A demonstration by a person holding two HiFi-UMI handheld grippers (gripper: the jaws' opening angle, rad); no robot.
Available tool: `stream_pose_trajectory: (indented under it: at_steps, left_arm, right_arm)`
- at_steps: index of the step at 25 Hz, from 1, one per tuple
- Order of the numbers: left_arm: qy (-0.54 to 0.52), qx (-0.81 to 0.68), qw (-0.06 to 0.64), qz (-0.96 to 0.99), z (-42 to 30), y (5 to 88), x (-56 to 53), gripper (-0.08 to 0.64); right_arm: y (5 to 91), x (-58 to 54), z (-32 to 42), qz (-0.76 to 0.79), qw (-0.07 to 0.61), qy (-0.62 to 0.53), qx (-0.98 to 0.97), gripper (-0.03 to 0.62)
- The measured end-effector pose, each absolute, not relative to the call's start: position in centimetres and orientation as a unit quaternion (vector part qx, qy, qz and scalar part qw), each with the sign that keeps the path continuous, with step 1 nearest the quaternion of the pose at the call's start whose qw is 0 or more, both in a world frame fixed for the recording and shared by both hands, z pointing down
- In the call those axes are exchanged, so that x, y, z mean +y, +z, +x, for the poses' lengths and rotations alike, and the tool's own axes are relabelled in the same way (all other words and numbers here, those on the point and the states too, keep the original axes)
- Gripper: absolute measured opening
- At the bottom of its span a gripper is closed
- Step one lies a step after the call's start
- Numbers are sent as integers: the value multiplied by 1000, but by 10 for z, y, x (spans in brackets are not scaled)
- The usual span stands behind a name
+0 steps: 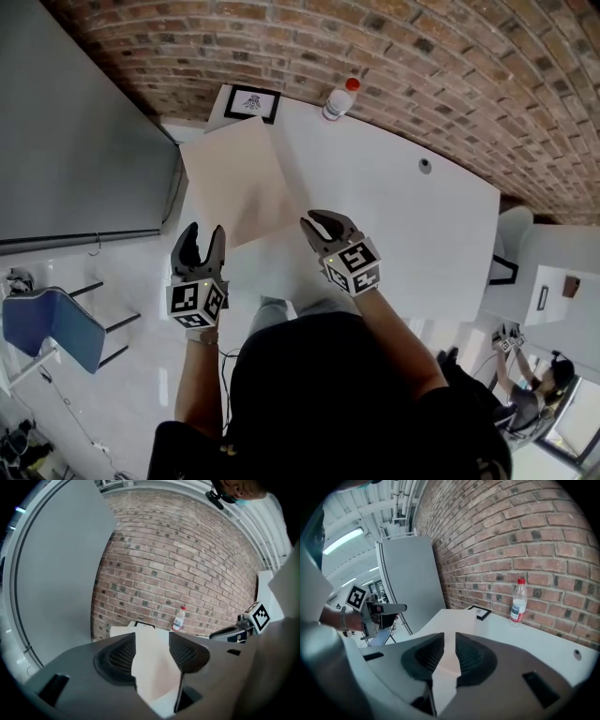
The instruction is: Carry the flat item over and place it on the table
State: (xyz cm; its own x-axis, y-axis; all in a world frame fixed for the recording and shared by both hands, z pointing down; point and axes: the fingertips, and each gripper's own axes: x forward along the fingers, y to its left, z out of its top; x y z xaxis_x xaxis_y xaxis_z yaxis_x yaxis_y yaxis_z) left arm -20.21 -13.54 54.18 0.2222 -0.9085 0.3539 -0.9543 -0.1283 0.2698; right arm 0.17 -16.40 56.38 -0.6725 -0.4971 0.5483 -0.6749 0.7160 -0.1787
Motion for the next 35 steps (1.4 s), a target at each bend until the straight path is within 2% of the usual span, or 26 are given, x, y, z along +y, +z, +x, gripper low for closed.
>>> stream_pose_trajectory:
  at_steps: [5, 10, 20, 35]
  left_arm:
    - [27, -610, 190, 769, -185, 494, -122, 79]
    - [2, -579, 183, 794, -165, 459, -110, 5]
    - [12, -521, 154, 839, -122, 404, -92, 3]
    - [28, -459, 114, 881, -69, 368, -80, 4]
  right_arm:
    - [511, -151, 7, 339, 187, 159, -908, 35]
    - [468, -135, 16, 345, 150, 140, -916, 26]
    - [403, -105, 48, 367, 97, 108, -919, 23]
    - [382, -78, 84, 398, 71, 102, -909, 23]
